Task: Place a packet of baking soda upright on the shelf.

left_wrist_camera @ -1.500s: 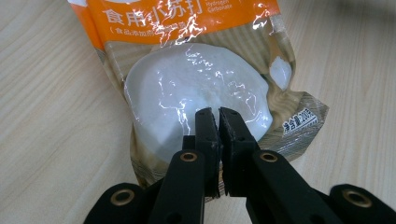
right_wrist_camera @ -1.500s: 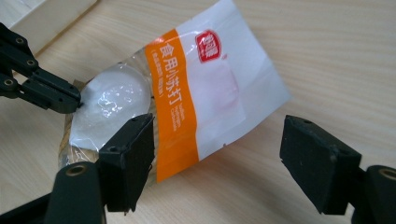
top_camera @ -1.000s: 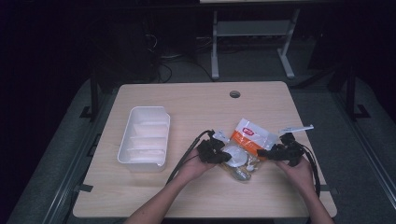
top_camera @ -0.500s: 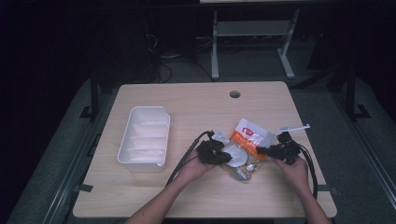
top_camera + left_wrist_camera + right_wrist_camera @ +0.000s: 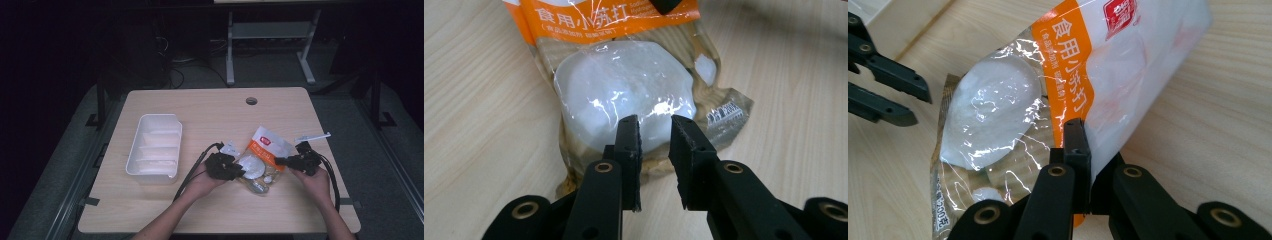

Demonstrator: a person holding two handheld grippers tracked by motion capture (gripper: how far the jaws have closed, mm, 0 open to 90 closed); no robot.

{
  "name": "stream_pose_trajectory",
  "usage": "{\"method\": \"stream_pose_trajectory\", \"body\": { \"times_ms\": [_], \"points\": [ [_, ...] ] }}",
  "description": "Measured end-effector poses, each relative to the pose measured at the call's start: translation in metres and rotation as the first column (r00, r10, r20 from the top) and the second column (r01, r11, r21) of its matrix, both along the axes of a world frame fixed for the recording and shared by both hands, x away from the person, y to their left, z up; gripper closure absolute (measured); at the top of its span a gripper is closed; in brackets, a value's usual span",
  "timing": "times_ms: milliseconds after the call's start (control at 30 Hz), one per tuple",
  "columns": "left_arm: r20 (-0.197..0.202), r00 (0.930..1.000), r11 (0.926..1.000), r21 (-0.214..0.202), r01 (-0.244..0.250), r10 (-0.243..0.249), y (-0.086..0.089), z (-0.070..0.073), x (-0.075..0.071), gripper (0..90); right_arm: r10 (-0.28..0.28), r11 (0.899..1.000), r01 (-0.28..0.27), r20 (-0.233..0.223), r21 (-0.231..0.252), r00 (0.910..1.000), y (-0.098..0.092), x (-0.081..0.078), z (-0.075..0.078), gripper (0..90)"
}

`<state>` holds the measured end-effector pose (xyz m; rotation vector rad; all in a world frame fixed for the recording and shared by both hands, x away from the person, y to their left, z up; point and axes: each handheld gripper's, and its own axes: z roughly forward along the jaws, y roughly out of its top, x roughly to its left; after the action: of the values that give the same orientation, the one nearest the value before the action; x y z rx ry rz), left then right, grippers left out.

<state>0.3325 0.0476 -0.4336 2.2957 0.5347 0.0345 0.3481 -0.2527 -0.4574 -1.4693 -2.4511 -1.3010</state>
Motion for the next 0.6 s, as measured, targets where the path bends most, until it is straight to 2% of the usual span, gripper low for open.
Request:
{"method": "stream_pose_trajectory", "body": {
  "times_ms": [267, 433, 600],
  "points": [
    [-0.003, 1.0000, 0.9995, -0.032, -0.004, 0.004, 0.014, 0.000, -0.012, 68.2, 0.000, 1.000, 0.000, 0.009, -0.010, 1.0000, 0.001, -0.001, 0.001, 89.2],
    [-0.011, 0.9999, 0.9980, -0.062, -0.008, 0.007, 0.024, -0.001, -0.018, 62.7, 0.002, 1.000, -0.002, 0.009, 0.005, 1.0000, 0.000, -0.001, 0.002, 89.3],
    [-0.006, 1.0000, 0.9959, -0.090, -0.006, 0.005, 0.033, 0.000, -0.024, 58.1, 0.019, 1.000, -0.019, 0.031, 0.002, 0.9993, 0.001, -0.002, 0.007, 89.4]
  ]
}}
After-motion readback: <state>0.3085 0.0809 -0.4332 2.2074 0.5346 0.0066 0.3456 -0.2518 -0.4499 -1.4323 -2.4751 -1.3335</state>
